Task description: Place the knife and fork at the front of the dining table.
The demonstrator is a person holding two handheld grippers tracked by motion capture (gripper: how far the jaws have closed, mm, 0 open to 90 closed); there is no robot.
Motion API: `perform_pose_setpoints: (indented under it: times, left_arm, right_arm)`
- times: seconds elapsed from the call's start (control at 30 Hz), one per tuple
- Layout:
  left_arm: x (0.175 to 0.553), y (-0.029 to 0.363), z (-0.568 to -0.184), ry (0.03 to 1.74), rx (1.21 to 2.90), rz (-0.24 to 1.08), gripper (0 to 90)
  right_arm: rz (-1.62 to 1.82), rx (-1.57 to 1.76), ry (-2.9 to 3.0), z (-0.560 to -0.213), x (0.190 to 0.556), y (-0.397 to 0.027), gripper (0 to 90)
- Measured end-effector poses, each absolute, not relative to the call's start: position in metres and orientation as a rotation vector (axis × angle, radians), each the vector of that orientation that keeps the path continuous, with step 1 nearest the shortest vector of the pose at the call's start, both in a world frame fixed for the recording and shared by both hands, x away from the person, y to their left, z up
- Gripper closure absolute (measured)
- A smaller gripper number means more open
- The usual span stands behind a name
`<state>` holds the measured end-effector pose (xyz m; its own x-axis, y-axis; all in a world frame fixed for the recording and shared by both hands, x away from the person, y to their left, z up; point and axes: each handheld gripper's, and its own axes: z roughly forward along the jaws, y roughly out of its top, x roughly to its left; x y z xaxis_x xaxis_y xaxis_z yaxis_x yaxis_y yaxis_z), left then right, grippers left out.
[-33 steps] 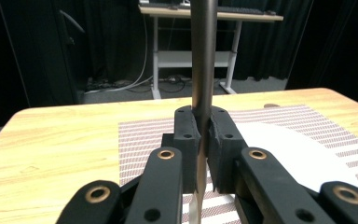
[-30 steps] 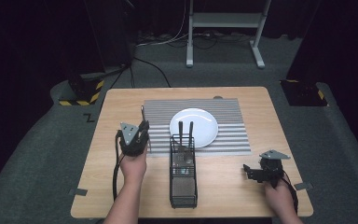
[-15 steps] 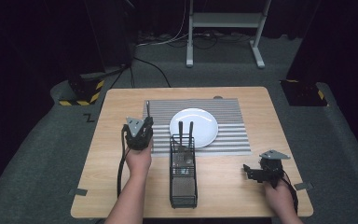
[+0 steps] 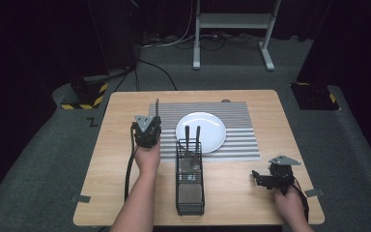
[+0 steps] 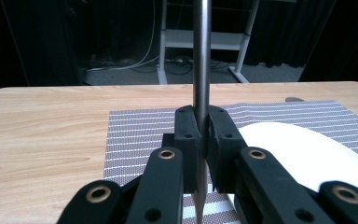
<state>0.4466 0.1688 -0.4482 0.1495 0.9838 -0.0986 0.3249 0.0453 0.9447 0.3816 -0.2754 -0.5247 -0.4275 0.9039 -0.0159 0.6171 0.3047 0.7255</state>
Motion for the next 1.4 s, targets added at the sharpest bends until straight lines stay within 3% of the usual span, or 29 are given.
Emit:
perform_pose_setpoints:
  times: [0.67,0.97,1.4]
  left_arm:
    - [0.471,0.169,-0.458,1.416,1.441,0.804,83.0]
    - [0.463,0.178,-0.441,1.422,1.435,0.776,83.3]
    - [0.484,0.172,-0.459,1.491,1.453,0.783,83.2]
  right_arm:
    - [0.917,1.352,2.158,-0.525,0.381,-0.275,10.6]
    - [0.916,1.352,2.157,-0.525,0.381,-0.275,10.6]
    - [0.915,1.356,2.155,-0.525,0.381,-0.274,10.7]
